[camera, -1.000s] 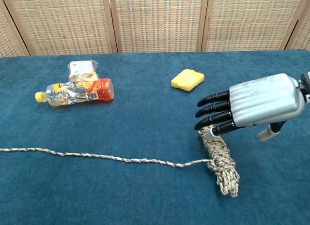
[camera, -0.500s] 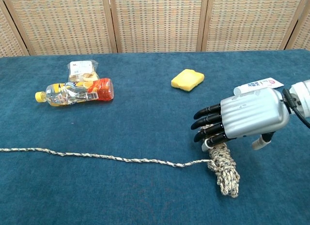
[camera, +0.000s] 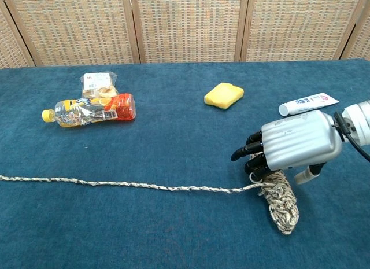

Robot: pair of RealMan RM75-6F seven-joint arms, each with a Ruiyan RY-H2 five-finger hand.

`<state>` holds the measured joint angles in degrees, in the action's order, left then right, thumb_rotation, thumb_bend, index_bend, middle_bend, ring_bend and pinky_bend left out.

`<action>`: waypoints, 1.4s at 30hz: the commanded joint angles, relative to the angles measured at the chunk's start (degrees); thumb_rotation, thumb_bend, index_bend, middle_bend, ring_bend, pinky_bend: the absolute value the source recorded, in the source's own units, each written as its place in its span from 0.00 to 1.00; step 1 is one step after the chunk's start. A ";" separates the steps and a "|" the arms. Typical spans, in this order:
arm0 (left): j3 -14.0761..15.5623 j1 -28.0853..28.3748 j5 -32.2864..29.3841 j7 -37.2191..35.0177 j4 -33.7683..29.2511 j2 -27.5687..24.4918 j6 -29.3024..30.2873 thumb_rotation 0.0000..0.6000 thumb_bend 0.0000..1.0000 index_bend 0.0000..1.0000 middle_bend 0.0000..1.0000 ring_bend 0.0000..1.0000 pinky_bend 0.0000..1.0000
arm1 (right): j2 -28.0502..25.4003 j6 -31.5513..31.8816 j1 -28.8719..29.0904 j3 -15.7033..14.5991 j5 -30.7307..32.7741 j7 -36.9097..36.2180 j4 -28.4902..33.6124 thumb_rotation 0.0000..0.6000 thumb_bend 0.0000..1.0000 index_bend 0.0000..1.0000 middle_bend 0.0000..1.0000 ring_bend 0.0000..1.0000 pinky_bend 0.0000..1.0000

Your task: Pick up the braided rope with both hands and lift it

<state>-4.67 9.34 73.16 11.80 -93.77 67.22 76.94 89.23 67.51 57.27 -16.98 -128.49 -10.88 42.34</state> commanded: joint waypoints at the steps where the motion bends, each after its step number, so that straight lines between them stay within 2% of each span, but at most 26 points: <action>1: 0.08 -0.03 0.10 -0.15 -0.06 -0.06 0.00 1.00 0.00 0.00 0.00 0.00 0.00 | 0.94 1.10 -0.15 -1.10 0.42 -1.56 -1.51 1.00 0.24 0.36 0.31 0.16 0.35; 3: 0.11 -0.02 0.13 -0.25 -0.06 -0.11 -0.03 1.00 0.00 0.00 0.00 0.00 0.00 | 1.54 2.27 -0.35 -1.64 0.59 -2.35 -2.77 1.00 0.29 0.37 0.32 0.21 0.41; 10: 0.26 0.04 0.17 -0.11 0.01 -0.04 -0.17 1.00 0.00 0.00 0.00 0.00 0.00 | 3.86 7.88 -1.58 -2.75 0.90 -4.79 -8.06 1.00 0.53 0.57 0.52 0.39 0.62; 18: 0.52 0.18 0.49 0.27 0.07 0.27 -0.29 1.00 0.00 0.00 0.00 0.00 0.00 | 5.30 11.38 -2.49 -3.43 1.97 -6.25 -11.92 1.00 0.63 0.60 0.55 0.42 0.65; 21: 0.96 1.13 1.63 1.39 1.40 1.20 -1.31 1.00 0.00 0.00 0.00 0.00 0.00 | 4.64 12.65 -3.37 -2.61 4.07 -7.80 -11.99 1.00 0.65 0.60 0.55 0.42 0.66; 25: 1.42 4.61 5.92 1.35 6.44 3.63 -4.45 1.00 0.00 0.01 0.00 0.00 0.00 | 2.79 13.27 -4.71 -1.45 7.31 -10.20 -10.00 1.00 0.67 0.61 0.55 0.42 0.66; 32: 3.33 10.34 11.88 -7.70 14.93 8.43 -12.19 1.00 0.06 0.17 0.00 0.00 0.00 | -0.46 13.47 -6.70 0.15 11.42 -11.32 -4.43 1.00 0.68 0.62 0.56 0.43 0.67; 42: 3.93 14.00 12.41 -8.91 19.69 15.42 -17.33 1.00 0.15 0.31 0.00 0.00 0.00 | -4.87 8.47 -8.32 1.92 16.16 -6.94 6.12 1.00 0.68 0.62 0.56 0.44 0.67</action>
<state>-0.65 22.63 85.64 2.70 -74.82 81.52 60.37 85.41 77.22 49.29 -15.54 -113.25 -19.18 46.72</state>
